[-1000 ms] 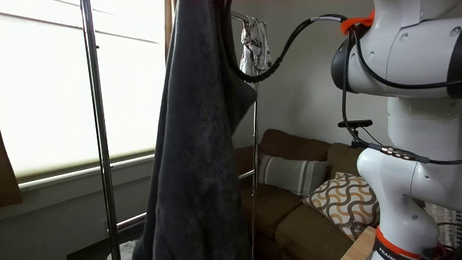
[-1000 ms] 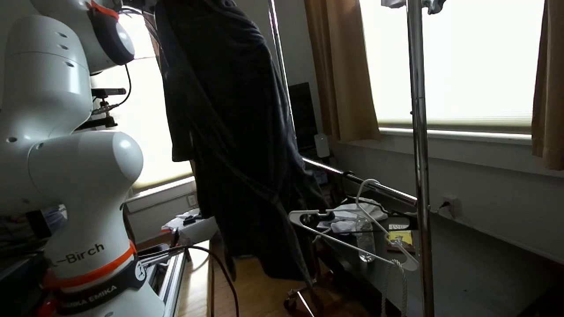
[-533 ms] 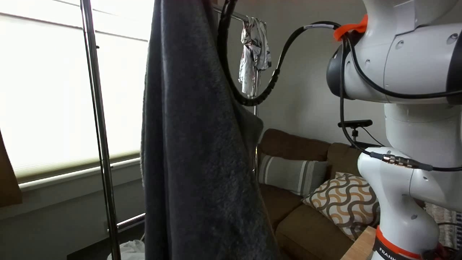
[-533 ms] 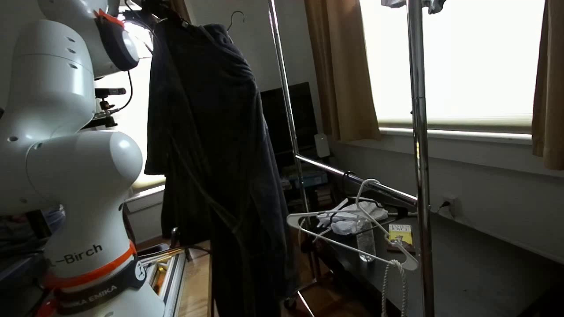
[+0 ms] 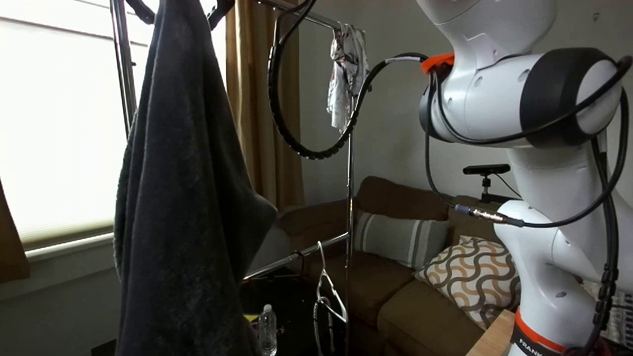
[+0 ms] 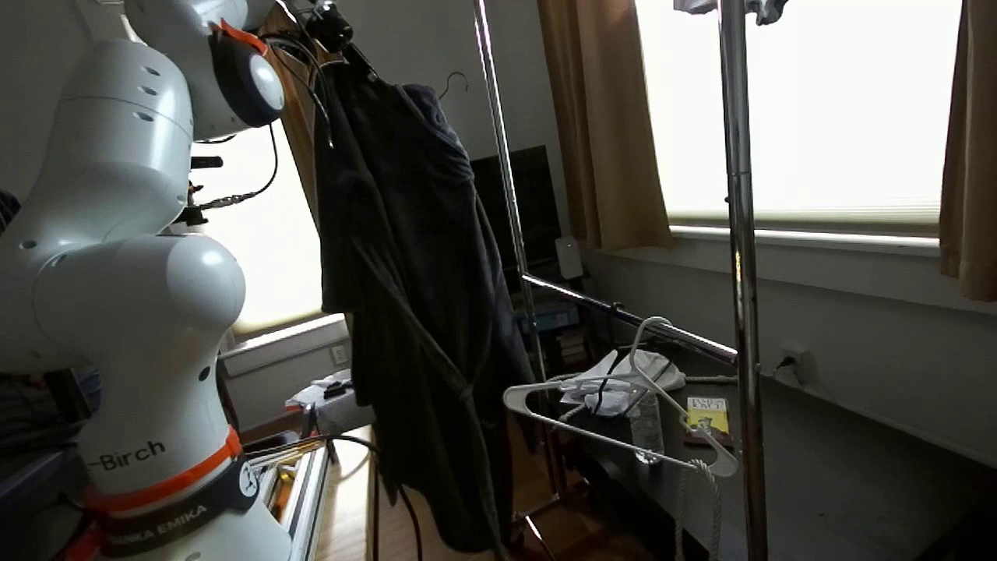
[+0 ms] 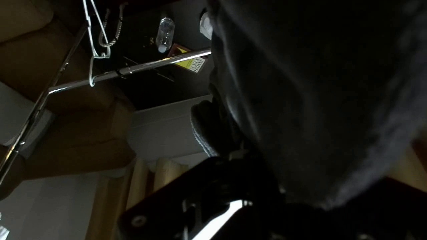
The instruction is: Move the robe from the top rail to the bottom rail
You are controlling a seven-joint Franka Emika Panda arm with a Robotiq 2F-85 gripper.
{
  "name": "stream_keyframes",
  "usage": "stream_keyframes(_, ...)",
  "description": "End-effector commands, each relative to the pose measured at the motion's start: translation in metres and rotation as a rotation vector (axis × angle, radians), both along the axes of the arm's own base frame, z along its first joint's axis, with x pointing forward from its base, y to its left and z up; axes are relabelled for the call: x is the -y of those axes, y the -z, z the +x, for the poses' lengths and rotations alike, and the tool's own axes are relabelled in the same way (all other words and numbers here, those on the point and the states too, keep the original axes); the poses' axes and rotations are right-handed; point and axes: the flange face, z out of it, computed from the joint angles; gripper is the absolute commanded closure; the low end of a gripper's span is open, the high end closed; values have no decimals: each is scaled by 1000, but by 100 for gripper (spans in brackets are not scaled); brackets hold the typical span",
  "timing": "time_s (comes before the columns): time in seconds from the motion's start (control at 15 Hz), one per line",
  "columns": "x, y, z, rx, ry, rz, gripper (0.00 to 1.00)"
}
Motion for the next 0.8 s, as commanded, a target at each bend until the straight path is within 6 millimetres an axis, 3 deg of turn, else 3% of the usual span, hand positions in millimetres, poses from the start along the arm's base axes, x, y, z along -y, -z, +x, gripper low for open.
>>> stream_keyframes(0.0,0,2,5,-7,0,2,91)
stream_keyframes(0.13,-1,2,4,-10,-6,5,91)
stream_keyframes(0.2,-1,2,2,-11,-10,6,98)
stream_keyframes(0.73,0,-1,46,-86,-116,139,98)
